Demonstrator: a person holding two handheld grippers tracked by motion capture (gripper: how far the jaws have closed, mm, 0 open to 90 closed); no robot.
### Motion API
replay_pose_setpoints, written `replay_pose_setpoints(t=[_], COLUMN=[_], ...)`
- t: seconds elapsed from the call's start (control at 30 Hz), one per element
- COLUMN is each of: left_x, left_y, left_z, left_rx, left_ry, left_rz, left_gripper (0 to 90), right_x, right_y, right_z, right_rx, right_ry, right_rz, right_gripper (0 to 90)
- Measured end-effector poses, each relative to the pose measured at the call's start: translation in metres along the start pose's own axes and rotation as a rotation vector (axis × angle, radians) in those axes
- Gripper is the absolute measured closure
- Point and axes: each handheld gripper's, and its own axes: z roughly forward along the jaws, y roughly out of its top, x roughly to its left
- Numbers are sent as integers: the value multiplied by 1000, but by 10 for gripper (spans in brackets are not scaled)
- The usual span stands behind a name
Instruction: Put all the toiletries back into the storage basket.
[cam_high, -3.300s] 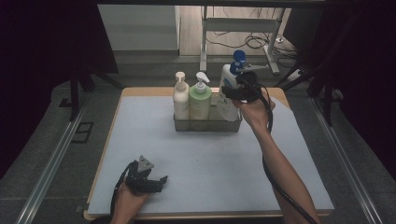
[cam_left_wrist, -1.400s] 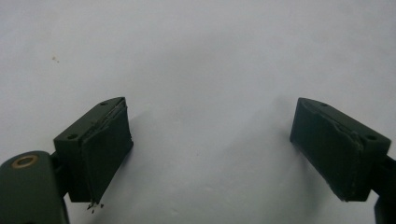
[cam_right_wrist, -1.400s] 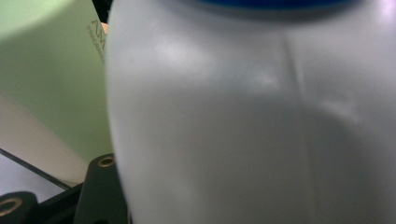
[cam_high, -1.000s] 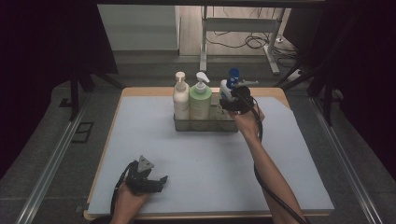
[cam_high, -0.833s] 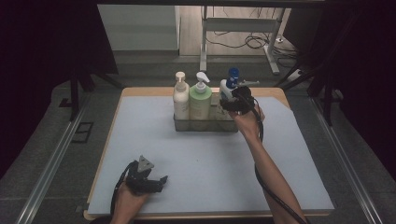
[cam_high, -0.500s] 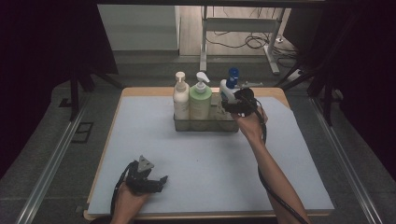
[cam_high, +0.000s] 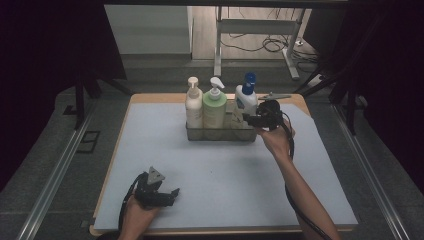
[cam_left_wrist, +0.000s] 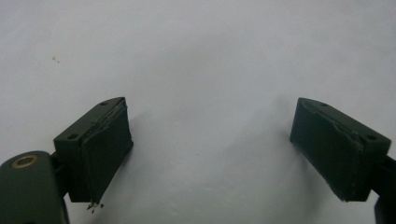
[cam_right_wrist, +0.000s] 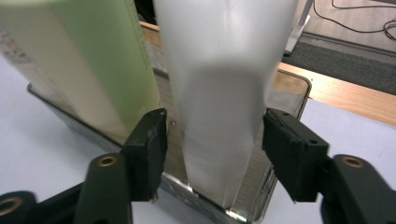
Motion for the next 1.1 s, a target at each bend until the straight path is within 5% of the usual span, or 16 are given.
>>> replay_pose_setpoints(t=[0.37, 0.63, 0.93, 1.1], left_x=[0, 0, 0, 0], left_y=[0, 0, 0, 0], left_z=[0, 0, 0, 0], left_rx=[0, 0, 0, 0], left_ry=[0, 0, 0, 0], left_rz=[0, 0, 0, 0], left_gripper=[121, 121, 121, 121], right_x=[-3, -14, -28, -31], right_y=[-14, -23, -21, -18], right_z=[-15, -19, -8, 3], right_rx=[21, 36, 46, 52], right_ry=[16, -17, -50, -67], right_rz=[-20, -15, 16, 40], right_gripper=[527, 706, 888, 893])
